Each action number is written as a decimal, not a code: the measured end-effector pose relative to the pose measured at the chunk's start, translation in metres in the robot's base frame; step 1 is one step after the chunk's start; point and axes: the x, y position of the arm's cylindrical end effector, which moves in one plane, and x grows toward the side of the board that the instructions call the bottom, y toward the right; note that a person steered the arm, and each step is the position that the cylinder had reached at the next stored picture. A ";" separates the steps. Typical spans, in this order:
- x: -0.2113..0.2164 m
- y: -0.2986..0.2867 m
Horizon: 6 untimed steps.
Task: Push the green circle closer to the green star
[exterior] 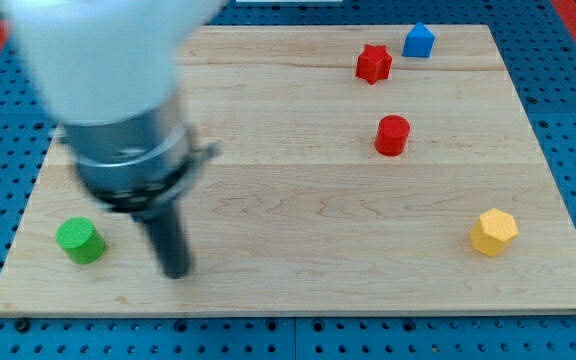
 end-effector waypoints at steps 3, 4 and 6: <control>-0.017 -0.077; -0.072 -0.087; -0.018 -0.106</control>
